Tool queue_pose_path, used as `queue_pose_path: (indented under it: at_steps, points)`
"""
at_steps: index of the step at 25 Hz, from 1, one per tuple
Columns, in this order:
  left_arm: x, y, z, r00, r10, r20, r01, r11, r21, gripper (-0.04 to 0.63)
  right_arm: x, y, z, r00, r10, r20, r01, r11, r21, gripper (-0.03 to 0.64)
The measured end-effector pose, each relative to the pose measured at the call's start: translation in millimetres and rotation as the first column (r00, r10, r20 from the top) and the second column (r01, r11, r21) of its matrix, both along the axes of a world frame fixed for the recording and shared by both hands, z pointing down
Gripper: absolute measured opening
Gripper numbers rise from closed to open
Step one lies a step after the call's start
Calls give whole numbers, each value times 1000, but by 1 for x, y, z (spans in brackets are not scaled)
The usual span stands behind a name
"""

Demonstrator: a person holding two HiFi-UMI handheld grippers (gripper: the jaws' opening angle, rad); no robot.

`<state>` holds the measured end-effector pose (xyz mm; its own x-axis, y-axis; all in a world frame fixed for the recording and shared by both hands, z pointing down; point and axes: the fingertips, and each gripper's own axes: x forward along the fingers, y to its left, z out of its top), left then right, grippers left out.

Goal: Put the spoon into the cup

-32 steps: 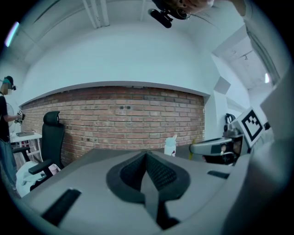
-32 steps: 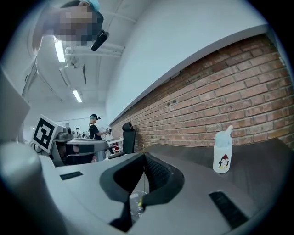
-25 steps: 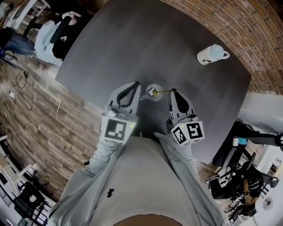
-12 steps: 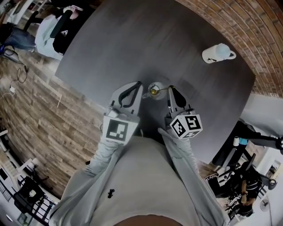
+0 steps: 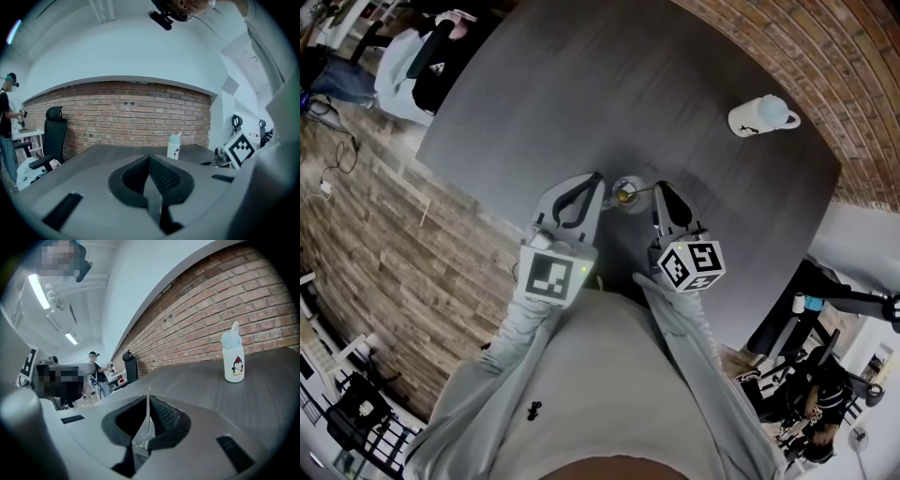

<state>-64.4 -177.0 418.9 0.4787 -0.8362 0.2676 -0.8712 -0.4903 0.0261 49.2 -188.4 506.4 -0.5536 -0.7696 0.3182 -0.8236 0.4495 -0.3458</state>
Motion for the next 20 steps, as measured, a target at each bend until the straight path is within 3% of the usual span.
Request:
queue_pose_path:
  at_steps: [7,9,12,20]
  points:
    - [3,-4,-3,1000,-1,-1,1,1000,9,18,2,-1,6,1000,-17,-13,16,999,-29,26]
    - [4,-4,-4,1000,3,1,-3,1000,13,19,0,0,8,1000,-25,-13,25,999,-43,89]
    - [5,-4,-5,1000,9,3,-9,1000,15,18,-1,1,10,999,-36,-19,35,998,-59,121]
    - [12,-6,-11,1000,25,-5,-24,999,21,18,-1,1,10,999,-45,-26,43,997,-66,163]
